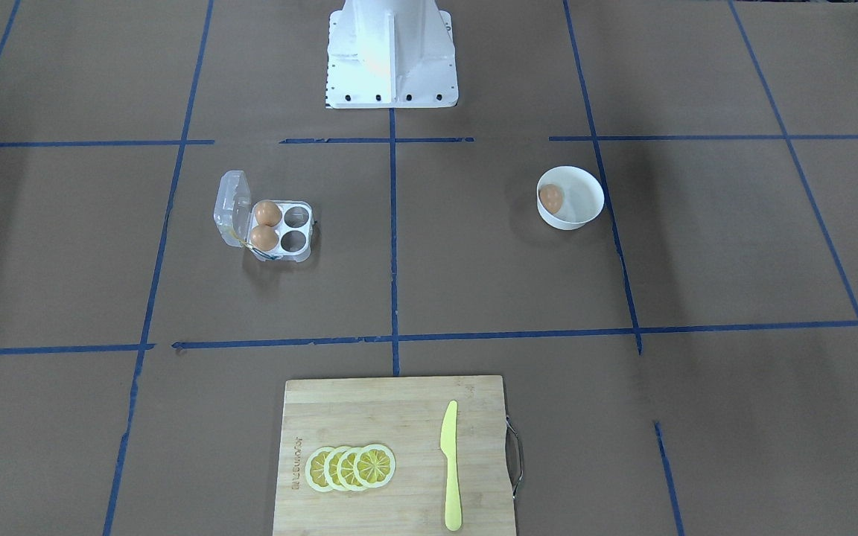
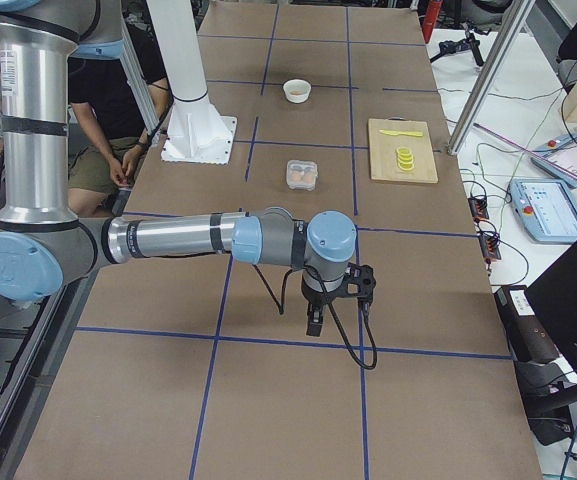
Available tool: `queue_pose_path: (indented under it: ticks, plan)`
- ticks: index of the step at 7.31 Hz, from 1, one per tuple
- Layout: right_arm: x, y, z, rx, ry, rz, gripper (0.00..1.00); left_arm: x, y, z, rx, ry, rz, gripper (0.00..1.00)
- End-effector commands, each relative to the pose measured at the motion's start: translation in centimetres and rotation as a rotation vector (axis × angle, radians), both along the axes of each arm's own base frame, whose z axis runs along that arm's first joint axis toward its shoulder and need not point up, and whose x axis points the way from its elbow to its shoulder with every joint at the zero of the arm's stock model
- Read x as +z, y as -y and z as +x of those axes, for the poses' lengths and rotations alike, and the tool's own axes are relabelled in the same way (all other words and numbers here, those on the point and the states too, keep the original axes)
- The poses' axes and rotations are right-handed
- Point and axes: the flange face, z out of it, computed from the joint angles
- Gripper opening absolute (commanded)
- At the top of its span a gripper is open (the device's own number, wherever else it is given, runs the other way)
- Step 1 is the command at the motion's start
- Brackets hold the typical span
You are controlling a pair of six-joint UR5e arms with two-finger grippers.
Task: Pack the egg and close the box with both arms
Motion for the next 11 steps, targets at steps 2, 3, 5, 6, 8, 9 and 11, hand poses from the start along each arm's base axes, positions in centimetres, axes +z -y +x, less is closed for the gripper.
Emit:
queue_pose_path:
  ticks: [2,3,5,6,8,9,11]
  plan:
    - [-0.3,0.1,0.0,0.002,0.001,0.007,1.0,-3.2,2.4,0.1,0.0,-0.006,0.099,1.0]
    - [-0.7,0.1,0.0,0.005,0.003,0.011,1.0,-6.8,5.4,0.9,0.009,-0.012,0.208,1.0]
    - [-0.9,0.0,-0.2,0.006,0.024,0.011,1.0,-14.1,7.4,5.7,0.053,-0.089,0.358,1.0]
    - [-1.2,-0.1,-0.4,0.005,0.051,0.017,1.0,-17.4,8.0,7.6,0.082,-0.1,0.413,1.0]
    - [-1.2,-0.1,-0.4,0.006,0.053,0.016,1.0,-23.0,7.1,17.3,0.023,-0.207,0.254,1.0]
    - [-1.3,0.0,-0.4,0.007,0.053,0.016,1.0,-26.3,4.1,24.1,-0.065,-0.199,0.173,1.0]
    - [-1.2,-0.1,-0.4,0.009,0.052,0.011,1.0,-27.9,-3.6,30.8,-0.128,-0.232,-0.008,0.99]
